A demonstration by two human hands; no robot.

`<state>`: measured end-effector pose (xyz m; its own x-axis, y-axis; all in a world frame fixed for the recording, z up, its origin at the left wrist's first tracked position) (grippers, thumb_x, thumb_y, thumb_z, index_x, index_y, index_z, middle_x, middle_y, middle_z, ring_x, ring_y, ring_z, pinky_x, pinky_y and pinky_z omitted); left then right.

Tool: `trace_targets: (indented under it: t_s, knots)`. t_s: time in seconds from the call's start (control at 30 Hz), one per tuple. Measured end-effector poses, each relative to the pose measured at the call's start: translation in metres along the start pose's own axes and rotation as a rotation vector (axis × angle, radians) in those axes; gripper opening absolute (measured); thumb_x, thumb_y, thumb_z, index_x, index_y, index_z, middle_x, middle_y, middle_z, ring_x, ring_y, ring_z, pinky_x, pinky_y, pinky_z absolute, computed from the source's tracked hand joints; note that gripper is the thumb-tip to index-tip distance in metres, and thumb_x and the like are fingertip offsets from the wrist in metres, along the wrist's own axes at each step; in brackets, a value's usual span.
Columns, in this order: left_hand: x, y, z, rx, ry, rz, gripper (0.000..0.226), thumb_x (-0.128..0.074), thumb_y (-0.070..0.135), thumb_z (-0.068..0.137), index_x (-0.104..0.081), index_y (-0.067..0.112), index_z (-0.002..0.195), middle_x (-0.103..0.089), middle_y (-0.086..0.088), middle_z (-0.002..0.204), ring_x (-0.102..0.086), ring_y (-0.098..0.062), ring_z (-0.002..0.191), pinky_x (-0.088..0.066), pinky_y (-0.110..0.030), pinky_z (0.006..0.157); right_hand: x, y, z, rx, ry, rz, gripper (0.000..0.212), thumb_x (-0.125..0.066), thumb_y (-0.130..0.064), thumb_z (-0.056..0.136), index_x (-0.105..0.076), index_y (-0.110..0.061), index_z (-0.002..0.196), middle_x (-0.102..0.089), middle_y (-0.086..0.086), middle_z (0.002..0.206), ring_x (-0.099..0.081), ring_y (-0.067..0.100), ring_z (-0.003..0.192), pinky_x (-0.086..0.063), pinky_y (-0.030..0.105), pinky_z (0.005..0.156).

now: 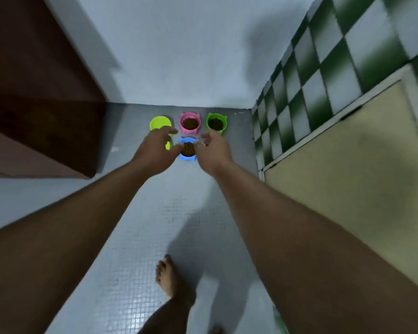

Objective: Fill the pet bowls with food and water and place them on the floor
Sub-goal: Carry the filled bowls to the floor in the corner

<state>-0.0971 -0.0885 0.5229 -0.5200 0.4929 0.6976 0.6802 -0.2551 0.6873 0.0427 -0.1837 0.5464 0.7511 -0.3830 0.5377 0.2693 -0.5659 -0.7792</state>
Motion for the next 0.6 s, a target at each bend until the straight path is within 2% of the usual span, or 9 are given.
trace_targets:
  t_s: [0.13,0.23,0.33,0.37,0.43,0.47,0.53,0.6]
  knots:
    - [0.005,0.035,-0.067,-0.069,0.002,0.033,0.040,-0.074,0.032,0.091,-0.063,0.018,0.126,-0.060,-0.002,0.103,-0.064,-0.026,0.099,-0.052,-0.037,0.088,0.033,0.011,-0.068,0.020,0.023,0.060,0.027,-0.060,-0.017,0.095,-0.063,-0.011,0.122,-0.068,0.008,0.122,-0.063,0.024,0.111,-0.050,0.034,0.097]
    - [0.000,0.069,-0.131,-0.090,0.051,-0.021,0.037,-0.073,0.030,0.092,-0.062,0.019,0.126,-0.060,0.004,0.097,-0.061,-0.018,0.093,-0.045,-0.029,0.081,0.067,0.027,-0.122,0.047,0.053,0.091,0.027,-0.062,-0.017,0.095,-0.064,-0.012,0.121,-0.069,0.006,0.121,-0.064,0.020,0.110,-0.051,0.032,0.097]
    - [-0.005,0.104,-0.197,-0.119,0.121,-0.128,0.032,-0.071,0.026,0.094,-0.062,0.016,0.123,-0.057,0.013,0.088,-0.059,-0.010,0.082,-0.042,-0.023,0.076,0.107,0.043,-0.183,0.059,0.096,0.149,0.025,-0.061,-0.013,0.096,-0.063,-0.008,0.121,-0.068,0.002,0.116,-0.061,0.011,0.101,-0.044,0.008,0.081]
    - [-0.008,0.117,-0.216,-0.137,0.132,-0.151,0.031,-0.072,0.025,0.094,-0.063,0.015,0.122,-0.058,0.011,0.088,-0.060,-0.009,0.081,-0.043,-0.021,0.074,0.122,0.047,-0.203,0.068,0.125,0.170,0.025,-0.061,-0.011,0.096,-0.063,-0.005,0.121,-0.066,0.001,0.112,-0.059,0.009,0.097,-0.039,-0.001,0.073]
    - [-0.019,0.138,-0.252,-0.170,0.110,-0.174,0.031,-0.072,0.025,0.093,-0.063,0.015,0.121,-0.064,0.001,0.096,-0.064,-0.015,0.086,-0.046,-0.020,0.076,0.148,0.057,-0.243,0.076,0.172,0.189,0.023,-0.062,-0.008,0.096,-0.062,-0.003,0.119,-0.063,0.000,0.106,-0.058,0.008,0.094,-0.036,-0.007,0.067]
    - [-0.026,0.147,-0.267,-0.190,0.089,-0.185,0.031,-0.073,0.025,0.093,-0.064,0.015,0.121,-0.067,-0.004,0.100,-0.066,-0.020,0.090,-0.050,-0.024,0.079,0.158,0.063,-0.260,0.063,0.191,0.195,0.023,-0.062,-0.009,0.096,-0.062,-0.003,0.118,-0.063,0.000,0.106,-0.058,0.009,0.094,-0.037,-0.005,0.068]
    - [-0.036,0.161,-0.293,-0.218,0.053,-0.197,0.030,-0.073,0.027,0.093,-0.064,0.016,0.120,-0.068,-0.006,0.105,-0.068,-0.022,0.094,-0.054,-0.030,0.083,0.169,0.075,-0.289,0.021,0.234,0.220,0.020,-0.064,-0.013,0.095,-0.063,-0.006,0.114,-0.065,0.002,0.107,-0.058,0.011,0.093,-0.044,0.011,0.080]
    - [-0.043,0.176,-0.316,-0.256,0.033,-0.186,0.028,-0.073,0.026,0.093,-0.065,0.017,0.118,-0.067,-0.002,0.103,-0.066,-0.018,0.093,-0.050,-0.024,0.080,0.179,0.085,-0.315,-0.014,0.290,0.268,0.018,-0.065,-0.014,0.094,-0.063,-0.007,0.109,-0.065,0.003,0.103,-0.059,0.013,0.091,-0.046,0.023,0.086]
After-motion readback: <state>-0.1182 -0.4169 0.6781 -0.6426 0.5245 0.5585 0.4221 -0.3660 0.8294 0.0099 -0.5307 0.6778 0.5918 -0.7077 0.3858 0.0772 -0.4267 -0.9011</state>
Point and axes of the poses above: each hand's wrist, its own z-axis towards the middle knuckle, its own x-axis out of the back of the hand, y = z × x, the point moved 5 cm from there along z, towards the middle knuckle
